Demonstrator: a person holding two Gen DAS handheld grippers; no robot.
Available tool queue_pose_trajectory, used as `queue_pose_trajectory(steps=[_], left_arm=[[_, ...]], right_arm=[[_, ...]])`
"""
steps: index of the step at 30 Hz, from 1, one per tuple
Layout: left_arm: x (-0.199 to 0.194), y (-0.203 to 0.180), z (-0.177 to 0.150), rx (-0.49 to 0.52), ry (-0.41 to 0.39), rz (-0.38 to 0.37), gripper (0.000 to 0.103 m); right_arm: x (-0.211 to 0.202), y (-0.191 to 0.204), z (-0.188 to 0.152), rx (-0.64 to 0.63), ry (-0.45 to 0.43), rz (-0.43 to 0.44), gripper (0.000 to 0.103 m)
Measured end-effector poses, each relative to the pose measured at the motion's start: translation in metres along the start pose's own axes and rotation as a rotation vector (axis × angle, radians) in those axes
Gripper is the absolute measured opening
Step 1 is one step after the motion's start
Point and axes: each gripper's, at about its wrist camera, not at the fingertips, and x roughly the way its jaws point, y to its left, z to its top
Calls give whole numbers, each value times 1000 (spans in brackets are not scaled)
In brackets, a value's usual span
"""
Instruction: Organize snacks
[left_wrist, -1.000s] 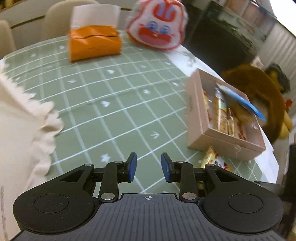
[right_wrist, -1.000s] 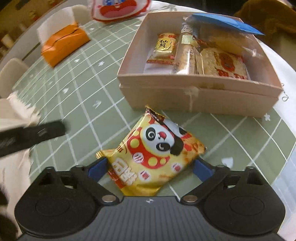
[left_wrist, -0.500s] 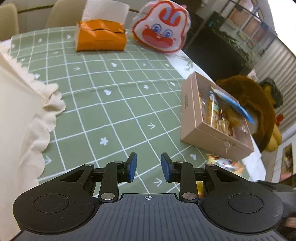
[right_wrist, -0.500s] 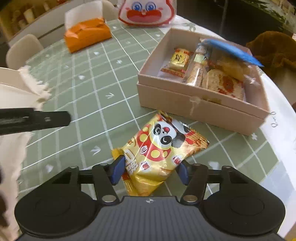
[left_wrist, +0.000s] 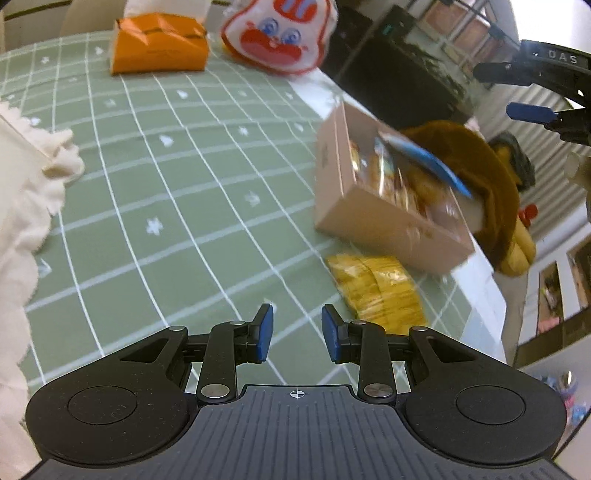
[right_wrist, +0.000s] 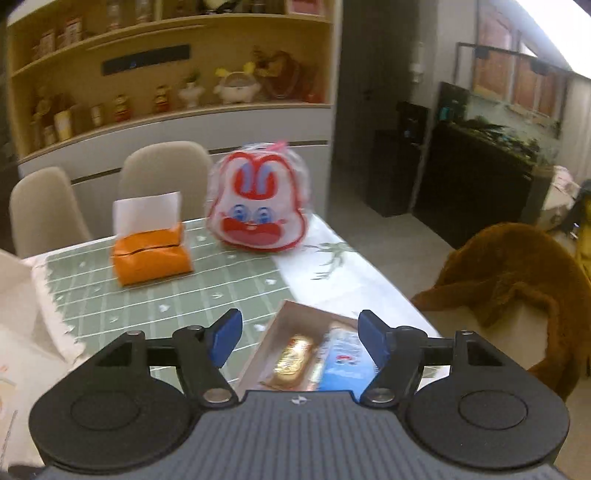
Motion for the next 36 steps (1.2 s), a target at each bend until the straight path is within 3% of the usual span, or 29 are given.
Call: queue_pose_trajectory(steps=[5,11,15,16,17,18,19,23,25,30,32,33,36], left_arm=[[7,-1,-10,4,34,-16,33],[3,3,-11,-2,41,86,33],[-3,5,-15,-1,48,93,33],[-4,4,-16,1,50,91,33],[-5,3,-17,5,51,88,33],[-6,2,-18,11,51,84,33],[-7,1,-19,17,51,82,33],[-11,-5,-19,40,43,52,33],[-13,-9,-18,47,33,32,33],[-12,-15,-16,48,21,3,33],[-10,-16,-16,55,25,-1,33],[-8,-15,-17,62,27,0,33],[-1,-10,-21,80,35,7,33]], right_arm=[[3,-10,-50,80,130,61,86],[49,24,-129,80,372,107,87],[80,43,-159,25,461,101,87],[80,47,-162,8,444,92,87],[75,51,-166,-19,433,84,82],[71,58,-166,-75,434,77,66],[64,64,-166,-122,432,83,63],[20,65,-152,-152,396,156,62],[-9,58,-131,-133,335,168,62],[-49,36,-35,-111,107,76,62],[-46,27,0,-81,61,51,77],[-40,21,17,-61,51,43,91],[-40,11,27,-14,-10,-9,92]])
